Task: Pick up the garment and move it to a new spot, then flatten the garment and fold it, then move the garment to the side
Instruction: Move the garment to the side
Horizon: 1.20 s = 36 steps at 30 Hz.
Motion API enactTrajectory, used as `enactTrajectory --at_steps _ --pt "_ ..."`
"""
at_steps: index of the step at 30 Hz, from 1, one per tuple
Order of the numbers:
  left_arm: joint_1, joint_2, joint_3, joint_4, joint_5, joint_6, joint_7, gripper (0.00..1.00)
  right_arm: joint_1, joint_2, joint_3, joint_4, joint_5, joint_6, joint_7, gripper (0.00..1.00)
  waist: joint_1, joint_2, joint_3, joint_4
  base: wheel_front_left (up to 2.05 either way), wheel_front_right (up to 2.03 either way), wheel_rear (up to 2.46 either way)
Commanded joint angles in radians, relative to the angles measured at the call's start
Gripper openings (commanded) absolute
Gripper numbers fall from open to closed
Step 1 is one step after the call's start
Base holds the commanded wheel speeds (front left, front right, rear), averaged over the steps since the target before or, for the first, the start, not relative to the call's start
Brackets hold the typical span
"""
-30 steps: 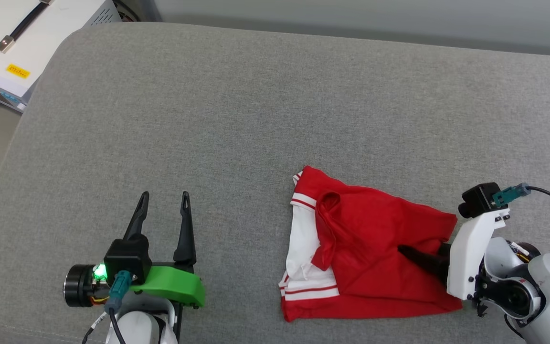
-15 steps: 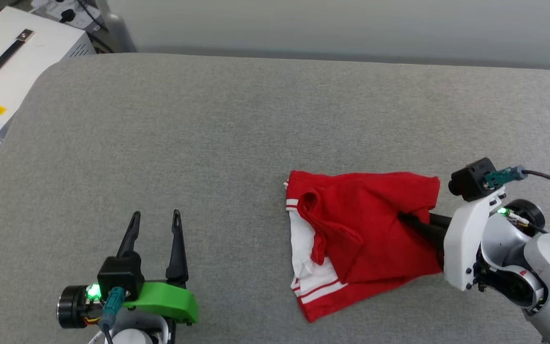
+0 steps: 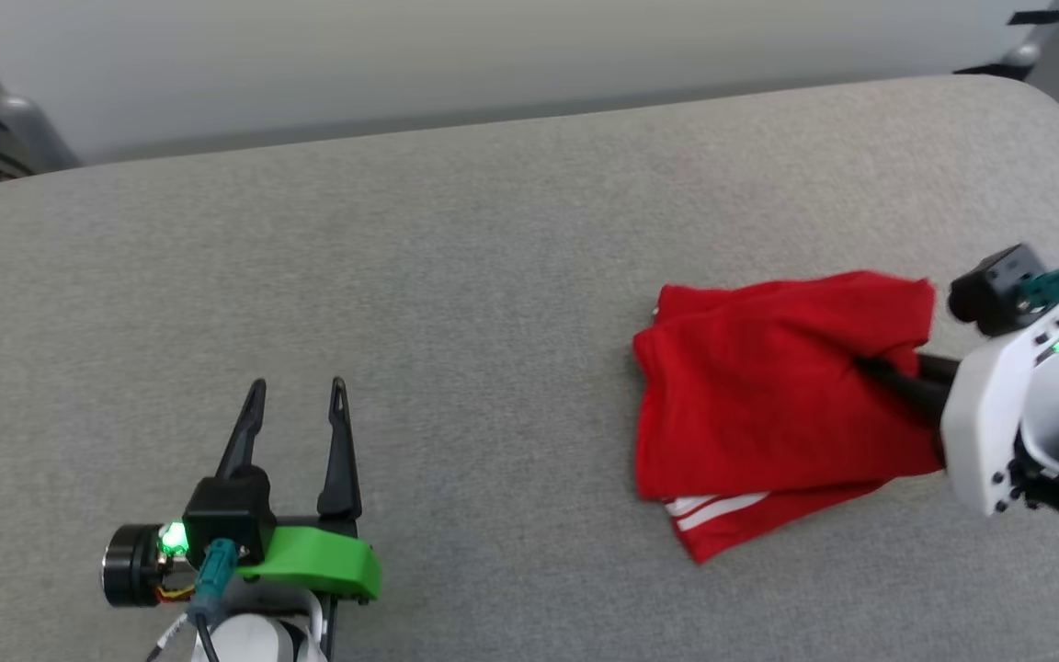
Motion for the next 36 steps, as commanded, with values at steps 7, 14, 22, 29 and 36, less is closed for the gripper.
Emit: enactTrajectory --at_steps 7,14,22,29,36 --pt "-0.077 0.023 0.004 -0.047 0.028 -0.001 -0.006 1.00 -0.096 -0.076 -0.082 0.140 -0.047 -0.001 -0.015 0.00 0.0000 -0.0001 0.177 -0.065 0.00 0.00 0.00" --pt "-0.137 0.049 0.010 -0.089 0.042 0.001 -0.006 1.00 -0.214 -0.132 -0.144 0.355 -0.123 -0.001 -0.025 0.00 0.0000 -0.0001 0.295 -0.048 0.00 0.00 0.00" --pt "-0.179 0.065 0.005 -0.121 0.053 0.007 -0.006 1.00 -0.339 -0.155 -0.200 0.601 -0.185 -0.001 -0.074 0.00 0.0000 -0.0001 0.368 -0.020 0.00 0.00 0.00" --pt "-0.187 0.069 -0.002 -0.136 0.057 0.019 -0.006 1.00 -0.420 -0.106 -0.246 0.754 -0.231 -0.001 -0.147 0.00 0.0000 -0.0001 0.379 -0.008 0.00 0.00 0.00" --pt "-0.160 0.058 -0.011 -0.124 0.047 0.034 -0.006 1.00 -0.421 -0.077 -0.282 0.842 -0.257 -0.001 -0.246 1.00 0.0000 -0.0001 0.298 0.012 0.00 0.00 0.00"
